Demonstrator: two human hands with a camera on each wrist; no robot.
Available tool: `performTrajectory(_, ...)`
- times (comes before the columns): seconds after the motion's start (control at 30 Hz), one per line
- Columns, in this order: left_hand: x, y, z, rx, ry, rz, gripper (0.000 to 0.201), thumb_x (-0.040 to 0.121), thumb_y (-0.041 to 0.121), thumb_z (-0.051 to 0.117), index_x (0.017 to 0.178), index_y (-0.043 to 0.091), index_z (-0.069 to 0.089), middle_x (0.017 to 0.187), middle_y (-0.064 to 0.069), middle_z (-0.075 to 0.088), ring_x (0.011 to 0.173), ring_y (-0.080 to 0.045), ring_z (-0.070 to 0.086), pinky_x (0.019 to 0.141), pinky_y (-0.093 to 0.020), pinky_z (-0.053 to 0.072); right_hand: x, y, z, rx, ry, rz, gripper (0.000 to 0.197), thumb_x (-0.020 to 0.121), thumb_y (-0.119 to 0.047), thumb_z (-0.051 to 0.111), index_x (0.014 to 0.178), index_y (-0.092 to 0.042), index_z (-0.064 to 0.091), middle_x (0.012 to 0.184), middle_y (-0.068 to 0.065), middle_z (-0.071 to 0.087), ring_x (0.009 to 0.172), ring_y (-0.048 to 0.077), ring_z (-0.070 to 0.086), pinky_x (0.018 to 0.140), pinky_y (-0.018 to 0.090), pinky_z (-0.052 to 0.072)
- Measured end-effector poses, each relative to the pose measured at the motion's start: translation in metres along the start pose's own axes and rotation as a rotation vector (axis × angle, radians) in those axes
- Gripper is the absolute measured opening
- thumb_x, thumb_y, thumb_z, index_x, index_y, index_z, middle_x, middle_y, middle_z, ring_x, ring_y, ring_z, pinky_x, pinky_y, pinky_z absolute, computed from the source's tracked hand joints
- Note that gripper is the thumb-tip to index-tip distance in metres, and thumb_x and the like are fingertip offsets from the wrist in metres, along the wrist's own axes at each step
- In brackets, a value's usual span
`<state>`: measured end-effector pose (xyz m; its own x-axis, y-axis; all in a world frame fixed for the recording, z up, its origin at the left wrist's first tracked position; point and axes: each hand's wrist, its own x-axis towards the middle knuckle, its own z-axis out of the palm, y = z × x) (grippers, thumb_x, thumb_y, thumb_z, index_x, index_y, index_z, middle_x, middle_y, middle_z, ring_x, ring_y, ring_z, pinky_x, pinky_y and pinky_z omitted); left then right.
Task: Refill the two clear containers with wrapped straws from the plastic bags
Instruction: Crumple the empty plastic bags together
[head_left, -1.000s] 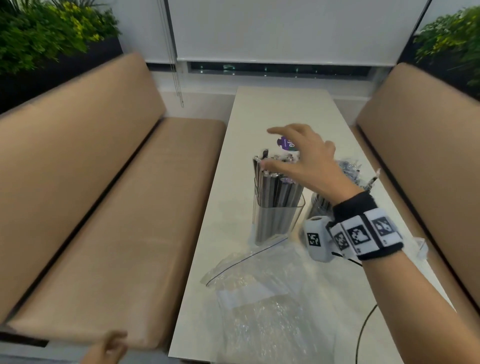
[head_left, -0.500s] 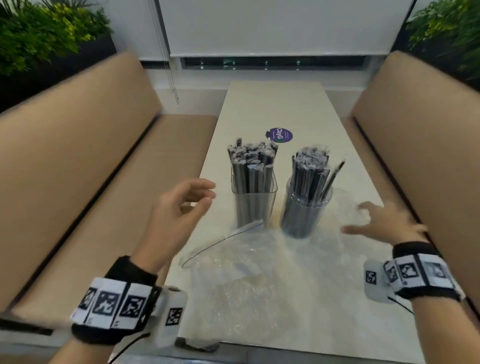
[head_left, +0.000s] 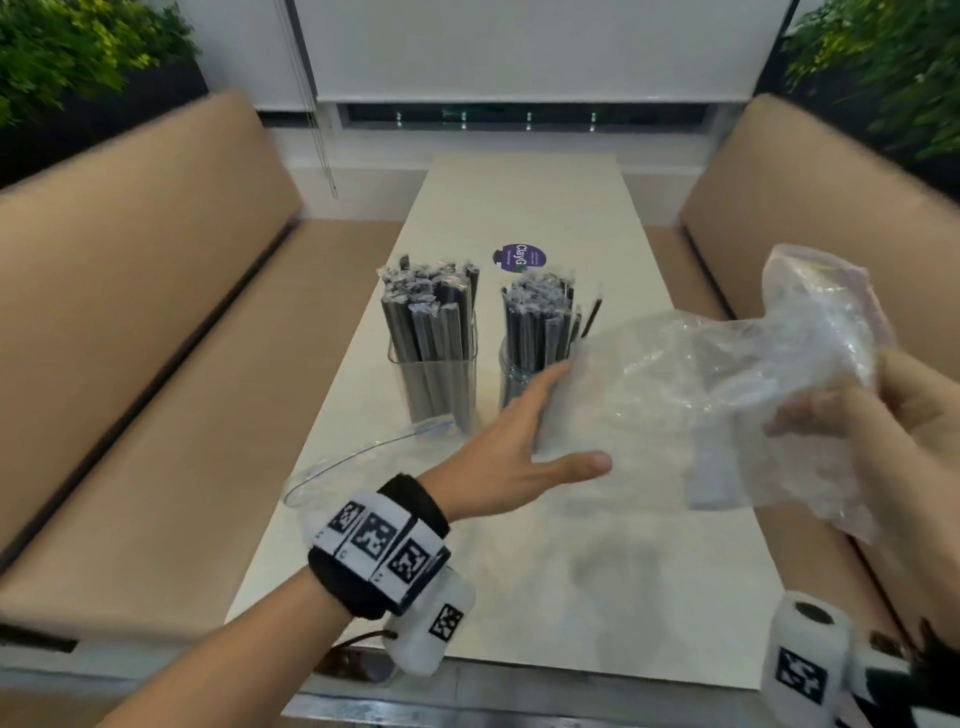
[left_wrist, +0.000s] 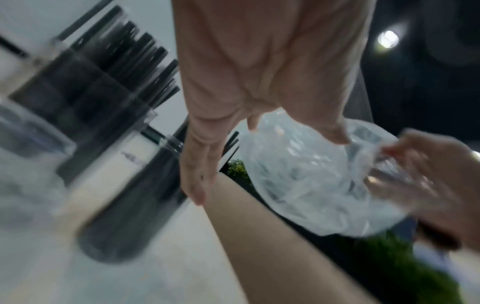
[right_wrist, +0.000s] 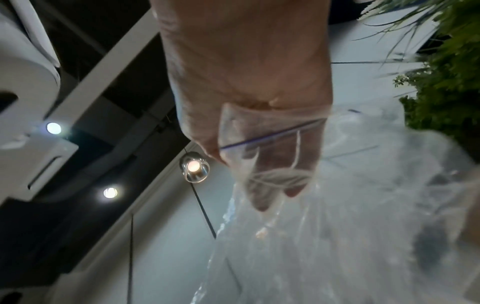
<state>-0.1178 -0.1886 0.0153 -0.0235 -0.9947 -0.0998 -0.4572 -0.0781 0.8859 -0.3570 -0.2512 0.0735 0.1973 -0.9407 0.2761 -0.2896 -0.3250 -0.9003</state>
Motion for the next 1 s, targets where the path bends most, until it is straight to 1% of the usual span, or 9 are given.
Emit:
performTrajectory(0.13, -0.006, 0.024, -0.003, -0.6, 0.156, -0.025, 0.065, 0.087, 0.011, 0.067, 0.14, 0.034, 0.035, 0.12, -0.013, 0.068, 0.087, -0.02, 0.071, 0.071, -0.034, 0.06, -0.01, -0.011, 0.004, 0.31, -0.064, -0.041, 0.01, 0.071, -0.013, 0.058, 0.072, -0.022, 0.061, 0.075, 0.011, 0.067, 0.065, 0.03, 0.066, 0.074, 0.057, 0.057)
performTrajectory(0.27, -0.045, 0.03, -0.043, -0.52, 0.393, 0.108, 0.047, 0.08, 0.004, 0.07, 0.117, 0.03, 0.059, 0.084, 0.006, 0.07, 0.065, -0.007, 0.057, 0.047, -0.014, 0.042, -0.01, -0.006, 0.026, 0.507, -0.226, 0.029, 0.046, 0.074, 0.028, 0.043, 0.083, -0.018, 0.047, 0.066, 0.012, 0.056, 0.037, 0.022, 0.043, 0.041, 0.032, 0.039)
performTrajectory(0.37, -0.089, 0.009, -0.075, -0.379, 0.543, -0.008, 0.04, 0.074, 0.014, 0.075, 0.11, 0.032, 0.069, 0.089, 0.001, 0.068, 0.064, -0.014, 0.051, 0.059, -0.022, 0.039, -0.017, 0.0, 0.057, 0.462, -0.549, 0.121, 0.042, 0.076, 0.019, 0.045, 0.092, -0.019, 0.048, 0.059, 0.008, 0.053, 0.034, 0.017, 0.038, 0.039, 0.022, 0.032)
performTrajectory(0.47, -0.11, -0.037, -0.082, -0.044, 0.597, -0.28, 0.054, 0.069, 0.039, 0.074, 0.122, 0.035, 0.065, 0.118, 0.0, 0.063, 0.108, -0.018, 0.059, 0.086, -0.03, 0.043, -0.029, 0.019, 0.105, 0.27, -0.802, 0.232, 0.023, 0.09, 0.002, 0.047, 0.103, -0.016, 0.044, 0.062, 0.007, 0.052, 0.042, 0.011, 0.043, 0.043, 0.021, 0.039)
performTrajectory(0.6, -0.103, -0.123, -0.062, 0.377, 0.286, -0.763, 0.12, 0.05, 0.089, 0.057, 0.151, 0.03, 0.029, 0.16, -0.006, 0.011, 0.148, -0.033, 0.015, 0.115, -0.05, 0.025, -0.044, 0.067, 0.166, -0.066, -0.776, 0.305, 0.04, 0.089, -0.041, 0.063, 0.111, -0.016, 0.041, 0.074, 0.002, 0.056, 0.056, 0.012, 0.049, 0.054, 0.026, 0.042)
performTrajectory(0.7, -0.088, -0.164, -0.035, 0.4, 0.217, -0.889, 0.103, 0.068, 0.077, 0.059, 0.152, 0.029, 0.023, 0.162, -0.011, 0.014, 0.147, -0.031, 0.021, 0.116, -0.056, 0.021, -0.048, 0.092, 0.187, -0.207, -0.785, 0.305, 0.067, 0.082, -0.053, 0.067, 0.131, -0.02, 0.036, 0.108, 0.006, 0.057, 0.096, 0.022, 0.058, 0.075, 0.026, 0.048)
performTrajectory(0.83, -0.07, -0.153, -0.006, -0.071, 0.531, -0.672, 0.026, 0.089, 0.017, 0.055, 0.115, 0.016, 0.055, 0.105, -0.014, 0.065, 0.083, -0.023, 0.06, 0.07, -0.031, 0.046, -0.046, 0.099, 0.203, -0.343, -0.83, 0.327, 0.099, 0.073, -0.063, 0.07, 0.149, -0.04, 0.011, 0.142, 0.011, 0.026, 0.135, 0.037, 0.027, 0.112, 0.046, 0.03)
performTrajectory(0.93, -0.068, -0.132, -0.003, -0.694, 0.65, -0.5, 0.018, 0.083, -0.003, 0.042, 0.09, 0.005, 0.057, 0.085, -0.017, 0.061, 0.074, -0.027, 0.058, 0.062, -0.033, 0.048, -0.043, 0.094, 0.215, -0.184, -0.89, 0.305, 0.094, 0.069, -0.064, 0.072, 0.147, -0.044, 0.023, 0.15, 0.006, 0.023, 0.143, 0.027, 0.021, 0.117, 0.045, 0.028)
performTrajectory(1.0, -0.07, -0.117, -0.007, -0.958, 0.673, -0.457, 0.021, 0.084, -0.003, 0.039, 0.092, 0.001, 0.058, 0.083, -0.019, 0.063, 0.069, -0.027, 0.061, 0.054, -0.031, 0.053, -0.045, 0.086, 0.225, 0.163, -0.963, 0.311, 0.081, 0.075, -0.05, 0.077, 0.143, -0.036, 0.037, 0.145, 0.001, 0.047, 0.138, 0.021, 0.041, 0.113, 0.045, 0.038)
